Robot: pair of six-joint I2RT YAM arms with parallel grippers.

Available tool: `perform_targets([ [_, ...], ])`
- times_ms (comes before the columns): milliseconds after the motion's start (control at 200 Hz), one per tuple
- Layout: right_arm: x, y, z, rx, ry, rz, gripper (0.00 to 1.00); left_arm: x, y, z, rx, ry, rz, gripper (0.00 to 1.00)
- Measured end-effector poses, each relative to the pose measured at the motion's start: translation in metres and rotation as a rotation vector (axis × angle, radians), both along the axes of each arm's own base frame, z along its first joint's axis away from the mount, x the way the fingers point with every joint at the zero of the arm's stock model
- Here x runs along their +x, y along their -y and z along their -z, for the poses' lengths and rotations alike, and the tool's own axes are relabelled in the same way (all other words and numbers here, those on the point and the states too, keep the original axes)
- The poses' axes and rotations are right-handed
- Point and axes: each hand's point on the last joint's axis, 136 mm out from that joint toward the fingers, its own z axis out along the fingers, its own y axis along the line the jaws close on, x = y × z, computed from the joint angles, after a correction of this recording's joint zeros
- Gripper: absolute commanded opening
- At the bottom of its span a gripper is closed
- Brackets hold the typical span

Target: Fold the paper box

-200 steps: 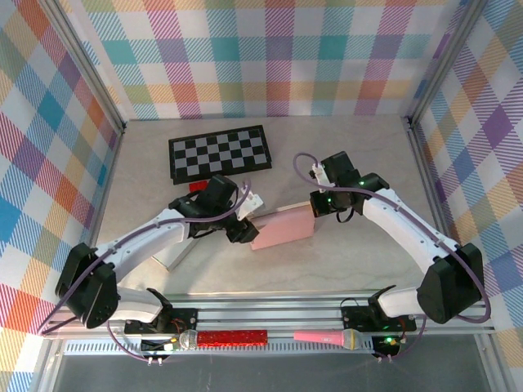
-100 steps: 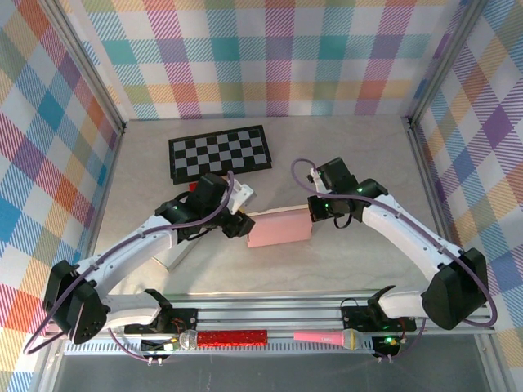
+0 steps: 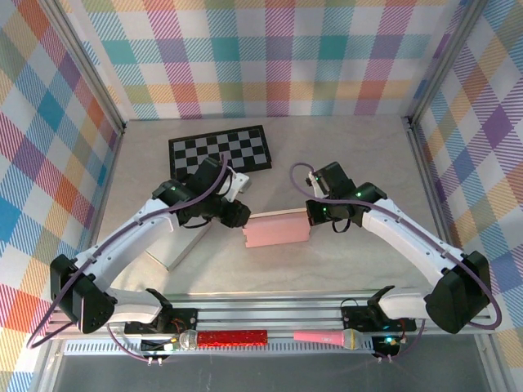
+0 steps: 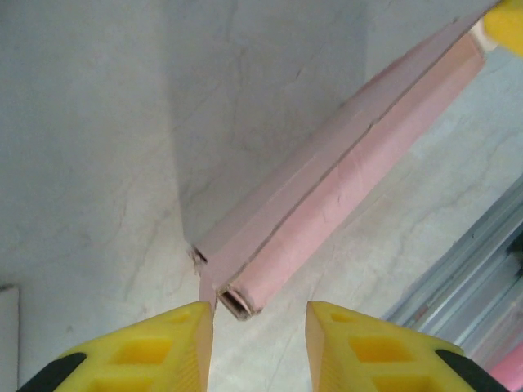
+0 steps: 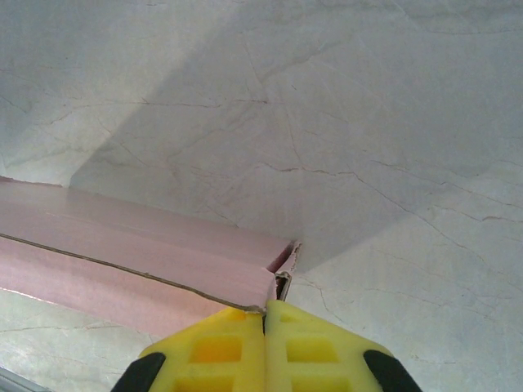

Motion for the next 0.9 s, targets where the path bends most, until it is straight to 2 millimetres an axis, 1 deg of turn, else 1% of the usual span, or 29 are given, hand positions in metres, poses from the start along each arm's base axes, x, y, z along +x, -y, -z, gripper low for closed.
perform_targets([
  [110, -0.001, -0.001, 0.000, -0.001, 0.001, 0.002, 0.00, -0.009, -0.006, 0.008, 0.035, -0.050, 0.003, 0.31],
  [230, -0.002, -0.001, 0.000, -0.002, 0.003, -0.001, 0.00, -0.014, -0.011, 0.017, 0.070, -0.088, 0.007, 0.31],
  [310, -0.003, -0.002, -0.001, -0.001, 0.005, -0.004, 0.00, -0.012, -0.011, 0.020, 0.087, -0.095, 0.004, 0.32],
  [610, -0.005, -0.001, 0.001, -0.005, 0.002, -0.003, 0.00, 0.004, -0.009, 0.022, 0.120, -0.071, -0.014, 0.32],
  [770, -0.006, -0.002, 0.001, -0.001, 0.000, -0.002, 0.00, 0.005, -0.009, 0.025, 0.129, -0.077, -0.016, 0.31],
  [900, -0.007, -0.002, 0.001, 0.000, -0.001, 0.001, 0.00, 0.005, -0.008, 0.026, 0.132, -0.077, -0.014, 0.27],
])
